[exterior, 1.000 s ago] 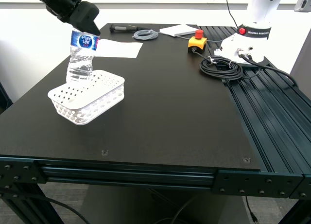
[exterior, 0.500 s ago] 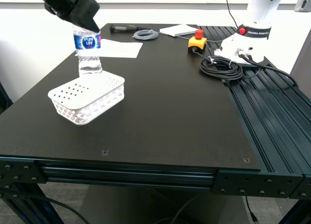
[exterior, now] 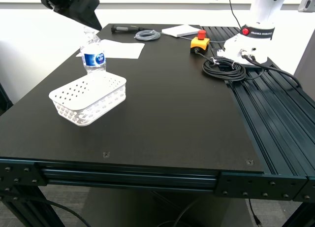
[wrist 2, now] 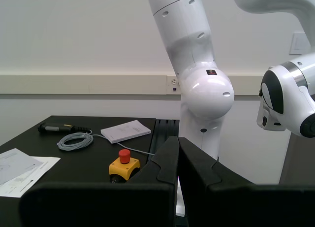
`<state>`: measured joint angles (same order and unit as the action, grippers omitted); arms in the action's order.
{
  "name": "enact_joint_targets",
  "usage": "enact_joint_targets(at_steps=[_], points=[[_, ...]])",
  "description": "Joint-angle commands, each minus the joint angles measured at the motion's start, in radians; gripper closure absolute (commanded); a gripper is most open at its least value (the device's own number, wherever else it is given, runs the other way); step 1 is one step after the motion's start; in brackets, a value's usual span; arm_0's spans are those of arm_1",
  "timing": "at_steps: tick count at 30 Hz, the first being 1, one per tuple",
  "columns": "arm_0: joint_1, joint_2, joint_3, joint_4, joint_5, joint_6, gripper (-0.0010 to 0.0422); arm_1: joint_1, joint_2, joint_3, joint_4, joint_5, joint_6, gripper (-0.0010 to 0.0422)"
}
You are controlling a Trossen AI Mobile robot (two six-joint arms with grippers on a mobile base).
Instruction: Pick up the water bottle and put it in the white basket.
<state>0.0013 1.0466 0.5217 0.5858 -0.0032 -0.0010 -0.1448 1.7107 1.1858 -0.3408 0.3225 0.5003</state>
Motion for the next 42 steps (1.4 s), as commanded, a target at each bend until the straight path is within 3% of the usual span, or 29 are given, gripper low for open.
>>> enact_joint_targets(at_steps=[1, 6, 42], points=[[0.0, 0.0, 0.001, 0.004, 0.0, 0.0, 0.0412, 0.0, -0.004, 0.006, 0.044, -0.001, -0.043, 0.0114], [0.0, 0.0, 0.001, 0.005, 0.0, 0.0, 0.0412, 0.0, -0.003, 0.043, 0.045, -0.001, -0.056, 0.0153], [0.0, 0.0, 0.001, 0.004, 0.0, 0.0, 0.0412, 0.0, -0.003, 0.042, 0.045, 0.0, -0.056, 0.0154]])
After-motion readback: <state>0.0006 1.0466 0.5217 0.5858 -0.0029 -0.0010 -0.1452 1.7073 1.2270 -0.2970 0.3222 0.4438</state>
